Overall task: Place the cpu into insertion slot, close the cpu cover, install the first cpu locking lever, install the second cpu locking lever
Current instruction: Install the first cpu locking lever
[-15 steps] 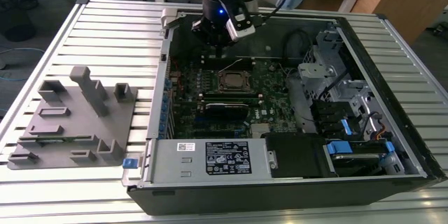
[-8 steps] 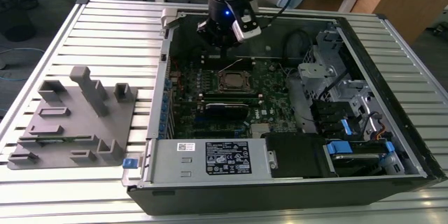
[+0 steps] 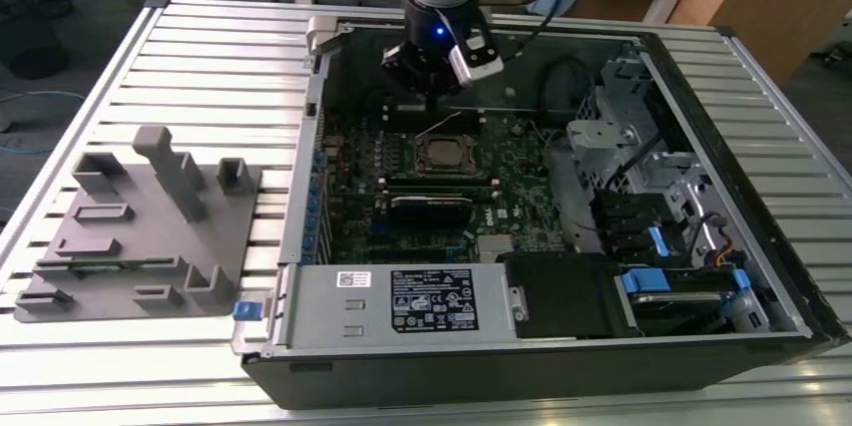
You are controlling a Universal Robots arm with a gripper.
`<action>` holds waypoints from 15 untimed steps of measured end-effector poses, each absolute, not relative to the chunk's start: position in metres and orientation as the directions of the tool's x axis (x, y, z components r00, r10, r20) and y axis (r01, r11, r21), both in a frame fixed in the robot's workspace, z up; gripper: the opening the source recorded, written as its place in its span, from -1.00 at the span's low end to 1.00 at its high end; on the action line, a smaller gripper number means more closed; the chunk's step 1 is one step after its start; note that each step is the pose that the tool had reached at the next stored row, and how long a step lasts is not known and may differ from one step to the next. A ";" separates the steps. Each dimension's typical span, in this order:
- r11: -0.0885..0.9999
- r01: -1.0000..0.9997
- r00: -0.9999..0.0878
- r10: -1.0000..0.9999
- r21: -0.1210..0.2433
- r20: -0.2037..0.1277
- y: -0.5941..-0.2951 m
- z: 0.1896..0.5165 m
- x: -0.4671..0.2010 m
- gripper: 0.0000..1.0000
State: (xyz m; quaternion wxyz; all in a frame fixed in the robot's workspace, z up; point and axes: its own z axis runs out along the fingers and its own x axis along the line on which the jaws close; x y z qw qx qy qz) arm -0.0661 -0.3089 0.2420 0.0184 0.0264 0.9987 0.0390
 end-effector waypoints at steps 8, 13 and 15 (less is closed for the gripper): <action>0.996 0.051 -0.998 0.054 0.079 -0.035 -0.309 0.236 -0.056 -0.79; 0.996 0.051 -0.998 0.054 0.079 -0.035 -0.309 0.233 -0.053 -0.79; 0.996 0.051 -0.998 0.054 0.080 -0.035 -0.309 0.233 -0.053 -0.79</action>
